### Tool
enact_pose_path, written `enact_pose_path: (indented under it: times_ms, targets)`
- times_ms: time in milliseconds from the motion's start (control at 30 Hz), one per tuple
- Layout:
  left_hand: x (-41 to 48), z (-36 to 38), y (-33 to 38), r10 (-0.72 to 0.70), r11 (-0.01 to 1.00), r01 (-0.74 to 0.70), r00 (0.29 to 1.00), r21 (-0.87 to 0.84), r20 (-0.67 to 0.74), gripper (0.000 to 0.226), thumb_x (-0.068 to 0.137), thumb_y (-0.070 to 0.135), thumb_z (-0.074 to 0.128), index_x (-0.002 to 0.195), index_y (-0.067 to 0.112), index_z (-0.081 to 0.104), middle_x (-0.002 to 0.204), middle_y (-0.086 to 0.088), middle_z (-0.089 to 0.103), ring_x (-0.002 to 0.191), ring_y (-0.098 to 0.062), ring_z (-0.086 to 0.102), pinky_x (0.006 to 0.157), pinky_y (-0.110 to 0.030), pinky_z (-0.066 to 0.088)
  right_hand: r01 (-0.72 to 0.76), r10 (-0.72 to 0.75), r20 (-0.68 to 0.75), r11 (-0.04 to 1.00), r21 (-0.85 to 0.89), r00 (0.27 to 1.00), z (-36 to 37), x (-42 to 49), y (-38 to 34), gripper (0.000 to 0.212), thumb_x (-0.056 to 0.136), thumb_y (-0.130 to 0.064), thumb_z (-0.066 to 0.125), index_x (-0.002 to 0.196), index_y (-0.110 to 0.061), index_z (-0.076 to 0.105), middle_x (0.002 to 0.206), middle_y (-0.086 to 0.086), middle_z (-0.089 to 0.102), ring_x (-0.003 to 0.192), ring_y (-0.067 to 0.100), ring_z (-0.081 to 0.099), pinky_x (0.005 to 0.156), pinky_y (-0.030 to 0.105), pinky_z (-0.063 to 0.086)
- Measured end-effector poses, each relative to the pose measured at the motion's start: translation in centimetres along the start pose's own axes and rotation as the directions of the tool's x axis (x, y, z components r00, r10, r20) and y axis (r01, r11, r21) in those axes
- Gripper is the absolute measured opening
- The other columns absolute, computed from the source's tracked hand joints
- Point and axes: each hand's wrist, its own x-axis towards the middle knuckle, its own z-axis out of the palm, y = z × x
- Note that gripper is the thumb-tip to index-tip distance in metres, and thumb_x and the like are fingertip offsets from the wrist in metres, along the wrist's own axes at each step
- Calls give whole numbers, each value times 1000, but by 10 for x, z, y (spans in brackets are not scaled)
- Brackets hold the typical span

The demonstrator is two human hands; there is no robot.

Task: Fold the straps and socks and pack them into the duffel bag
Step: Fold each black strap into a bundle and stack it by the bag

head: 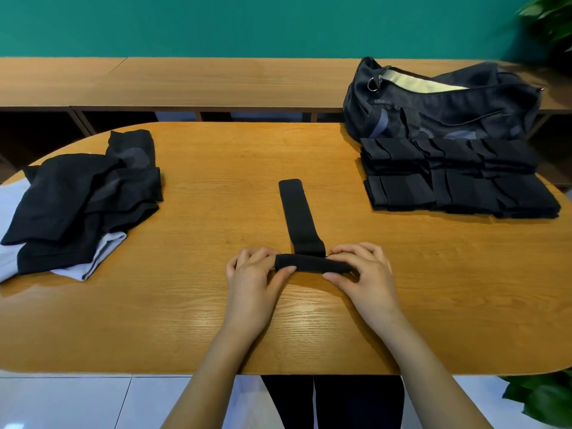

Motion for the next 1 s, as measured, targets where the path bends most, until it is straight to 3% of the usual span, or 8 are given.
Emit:
enact_pose_path:
  times_ms: [300,533,633,767,867,1000]
  targets:
    - [0,-1,-2,12,999,-14,1000,41,28,20,82,21,73,102,26,74,115,19,60,112,-3,41,98,-33,22,-12,13,-29,999,50,999,0,0,-1,21,83,-25,71,100,-37,67,100,-26,58,107,0,38,95,26,28]
    - [-1,-4,2,-26,999,26,1000,-22,-13,2,87,32,65,87,33,63,87,28,54,97,-3,44,95,-34,25,-70,73,-30,993,98,997,-1,0,0,18,82,-37,64,91,-22,70,88,-17,56,100,7,44,92,35,42]
    - [-1,-2,2,-61,998,60,998,-29,-29,6,89,36,61,89,30,59,84,23,52,91,0,43,95,-31,24,-129,135,-33,984,125,990,0,-1,1,27,82,-41,64,93,-17,71,91,-8,55,100,13,48,88,32,44]
    - [-2,0,-1,-80,995,77,995,-57,-61,22,87,38,64,105,33,53,79,15,57,89,1,51,94,-26,23,-197,204,-24,966,169,979,-2,-1,-4,40,80,-38,73,116,-33,55,86,-11,55,100,11,49,89,24,36]
    - [-2,0,0,-112,990,106,991,-89,-69,37,85,33,70,108,34,40,74,13,56,85,2,53,93,-24,22,-176,188,-50,967,185,981,-1,0,-5,50,77,-34,78,113,-35,43,76,-8,56,91,11,51,91,26,36]
    - [-2,1,-1,-40,999,40,998,-1,-44,24,87,25,69,102,34,52,88,19,52,89,2,45,90,-31,28,-116,128,-84,984,134,988,0,-1,-4,49,77,-31,79,113,-36,46,91,-16,50,92,5,43,87,31,43]
